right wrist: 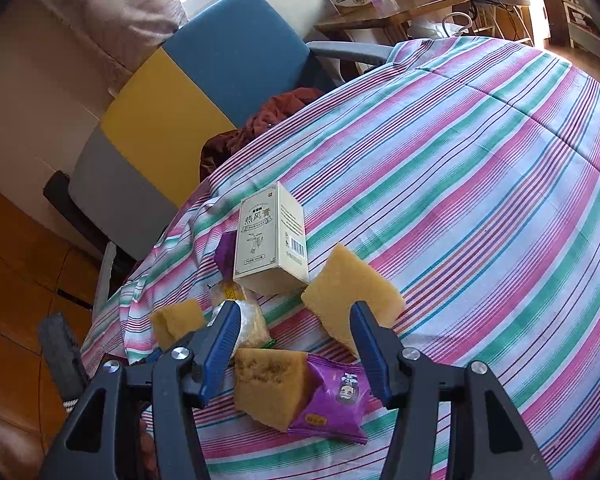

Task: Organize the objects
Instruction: 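Grasp the yellow sponge with the left tool, then lift the sponge with the left tool while the right tool grasps the purple snack packet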

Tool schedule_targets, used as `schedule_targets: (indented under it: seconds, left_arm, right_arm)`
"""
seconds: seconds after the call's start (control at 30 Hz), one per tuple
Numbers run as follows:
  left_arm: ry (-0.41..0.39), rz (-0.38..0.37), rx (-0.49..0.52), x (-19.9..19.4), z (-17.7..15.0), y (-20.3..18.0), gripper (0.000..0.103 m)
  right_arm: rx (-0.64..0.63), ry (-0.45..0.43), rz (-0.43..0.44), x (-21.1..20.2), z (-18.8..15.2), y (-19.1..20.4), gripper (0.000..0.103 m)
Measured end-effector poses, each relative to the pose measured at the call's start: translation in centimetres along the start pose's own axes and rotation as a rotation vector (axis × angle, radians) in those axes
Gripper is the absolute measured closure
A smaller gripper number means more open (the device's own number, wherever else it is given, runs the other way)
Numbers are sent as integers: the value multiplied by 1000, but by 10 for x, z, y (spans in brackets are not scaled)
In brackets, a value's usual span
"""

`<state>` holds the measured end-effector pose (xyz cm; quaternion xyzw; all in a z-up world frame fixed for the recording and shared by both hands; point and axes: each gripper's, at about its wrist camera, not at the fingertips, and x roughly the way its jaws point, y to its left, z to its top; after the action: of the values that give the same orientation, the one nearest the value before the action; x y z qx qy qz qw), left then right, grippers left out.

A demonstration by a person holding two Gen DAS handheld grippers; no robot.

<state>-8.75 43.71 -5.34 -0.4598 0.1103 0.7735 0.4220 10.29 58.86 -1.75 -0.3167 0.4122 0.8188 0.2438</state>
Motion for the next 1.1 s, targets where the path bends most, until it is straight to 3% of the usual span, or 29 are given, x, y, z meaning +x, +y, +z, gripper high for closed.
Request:
schedule_targets:
  seconds: [0.4, 0.7, 0.87, 1.0, 1.07, 1.1]
  left_arm:
    - [-47, -18, 99, -63, -72, -15, 62]
    - [61, -90, 109, -97, -121, -23, 62]
    - [87, -85, 110, -102, -124, -22, 59]
    - [52, -61, 113, -87, -107, -22, 41]
    - [41, -46, 117, -74, -102, -22, 40]
    - [35, -53, 114, -67, -100, -22, 31]
  right_arm:
    - [18, 29, -31, 7, 1, -8, 45]
    - [-19, 100, -26, 17, -5, -1, 45]
    - [-37, 127, -24, 22, -9, 3, 45]
    - [-48, 135, -50, 24, -12, 5, 45]
    - [-40, 134, -55, 23, -12, 3, 45]
    - [-37, 133, -58, 23, -11, 2, 45]
